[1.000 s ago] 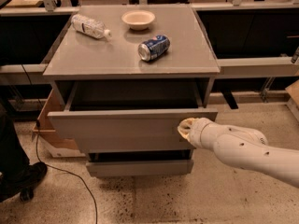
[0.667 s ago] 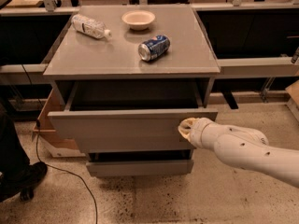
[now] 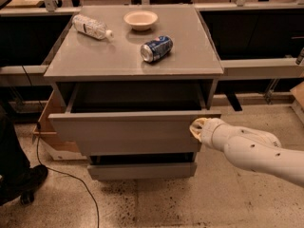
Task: Close top drawer
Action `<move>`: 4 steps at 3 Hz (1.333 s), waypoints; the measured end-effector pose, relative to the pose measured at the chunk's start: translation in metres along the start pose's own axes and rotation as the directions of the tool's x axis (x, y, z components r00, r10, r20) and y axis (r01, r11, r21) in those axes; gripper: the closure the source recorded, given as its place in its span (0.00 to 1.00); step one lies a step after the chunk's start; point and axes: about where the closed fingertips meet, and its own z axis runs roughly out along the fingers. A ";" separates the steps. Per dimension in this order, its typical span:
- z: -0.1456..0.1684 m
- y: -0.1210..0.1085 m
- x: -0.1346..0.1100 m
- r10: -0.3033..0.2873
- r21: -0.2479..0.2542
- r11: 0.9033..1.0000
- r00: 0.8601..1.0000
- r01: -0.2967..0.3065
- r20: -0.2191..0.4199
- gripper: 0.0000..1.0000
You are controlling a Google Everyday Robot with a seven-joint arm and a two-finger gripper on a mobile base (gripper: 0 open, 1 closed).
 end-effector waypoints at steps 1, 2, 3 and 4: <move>0.016 -0.016 0.017 -0.015 0.042 0.999 1.000 0.016 -0.017 1.00; 0.029 -0.024 0.022 -0.023 0.070 0.997 1.000 0.024 -0.017 1.00; 0.035 -0.028 0.022 -0.025 0.084 0.996 1.000 0.026 -0.011 1.00; 0.046 -0.036 0.018 -0.031 0.113 0.993 1.000 0.030 0.006 1.00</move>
Offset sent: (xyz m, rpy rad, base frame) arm 0.0546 -0.0226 -0.0223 -0.0428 -0.0896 -0.0533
